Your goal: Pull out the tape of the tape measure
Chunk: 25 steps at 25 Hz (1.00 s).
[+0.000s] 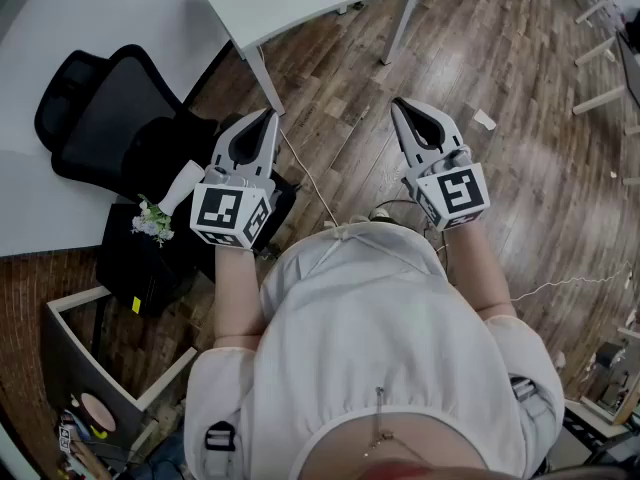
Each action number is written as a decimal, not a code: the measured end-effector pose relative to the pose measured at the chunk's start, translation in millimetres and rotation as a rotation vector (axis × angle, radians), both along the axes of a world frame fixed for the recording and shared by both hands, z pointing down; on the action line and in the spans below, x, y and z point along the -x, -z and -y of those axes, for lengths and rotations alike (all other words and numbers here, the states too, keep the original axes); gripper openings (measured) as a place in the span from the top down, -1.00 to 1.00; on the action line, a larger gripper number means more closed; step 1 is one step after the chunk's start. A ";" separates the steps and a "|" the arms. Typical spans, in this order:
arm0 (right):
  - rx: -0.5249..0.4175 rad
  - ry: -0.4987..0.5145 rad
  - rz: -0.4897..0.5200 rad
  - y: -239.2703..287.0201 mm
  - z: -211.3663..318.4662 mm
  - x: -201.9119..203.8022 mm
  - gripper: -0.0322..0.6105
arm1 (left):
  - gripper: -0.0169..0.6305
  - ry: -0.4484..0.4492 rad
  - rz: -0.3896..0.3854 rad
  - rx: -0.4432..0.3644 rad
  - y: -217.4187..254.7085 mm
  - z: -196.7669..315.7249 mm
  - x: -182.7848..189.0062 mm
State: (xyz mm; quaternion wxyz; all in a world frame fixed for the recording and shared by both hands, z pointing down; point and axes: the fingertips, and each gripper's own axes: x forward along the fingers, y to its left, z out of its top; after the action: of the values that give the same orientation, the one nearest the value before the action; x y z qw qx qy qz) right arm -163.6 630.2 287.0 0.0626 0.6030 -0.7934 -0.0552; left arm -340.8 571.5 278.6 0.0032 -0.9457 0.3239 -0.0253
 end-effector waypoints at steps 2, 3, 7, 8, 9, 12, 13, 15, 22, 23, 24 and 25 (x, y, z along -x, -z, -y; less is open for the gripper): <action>0.000 -0.002 -0.004 0.8 1.4 1.9 0.90 | 0.88 -0.003 -0.002 0.000 0.2 1.2 1.6; 0.000 -0.004 -0.005 0.9 2.0 2.6 0.90 | 0.88 -0.005 -0.004 0.001 0.2 1.9 2.2; 0.005 -0.011 -0.008 -0.4 5.0 4.7 0.90 | 0.88 -0.012 -0.017 0.002 -0.4 5.4 4.8; 0.007 -0.013 -0.009 -0.8 5.7 5.2 0.90 | 0.88 -0.013 -0.021 0.004 -1.1 6.5 5.4; 0.009 -0.014 -0.011 -1.2 6.3 5.5 0.90 | 0.88 -0.014 -0.024 0.006 -2.0 7.4 5.7; 0.015 -0.020 -0.008 -3.7 7.6 5.6 0.89 | 0.88 -0.019 -0.030 0.013 -6.1 9.2 5.0; 0.017 -0.020 -0.004 -4.9 8.4 5.8 0.89 | 0.88 -0.023 -0.033 0.016 -7.6 9.7 4.5; 0.022 -0.020 0.008 -7.9 11.5 5.9 0.89 | 0.88 -0.038 -0.048 0.022 -9.6 10.6 2.9; 0.016 -0.078 0.050 -14.9 40.3 -22.3 -0.33 | -0.14 0.054 -0.118 -0.013 -4.4 37.8 5.6; 0.014 -0.082 0.049 -16.2 45.7 -27.6 -0.36 | -0.14 0.066 -0.107 -0.011 -6.7 42.7 5.2; 0.017 -0.080 0.049 -18.4 51.5 -32.0 -0.37 | -0.14 0.074 -0.095 -0.008 -9.6 47.3 3.9; 0.022 -0.072 0.049 -21.3 57.8 -35.9 -0.37 | -0.14 0.082 -0.083 -0.005 -12.8 52.0 1.9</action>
State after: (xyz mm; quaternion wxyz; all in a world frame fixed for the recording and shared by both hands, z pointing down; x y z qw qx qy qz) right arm -127.7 572.4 308.3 0.0516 0.6318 -0.7729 -0.0294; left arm -342.7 519.6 291.4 -0.0090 -0.9319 0.3622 0.0146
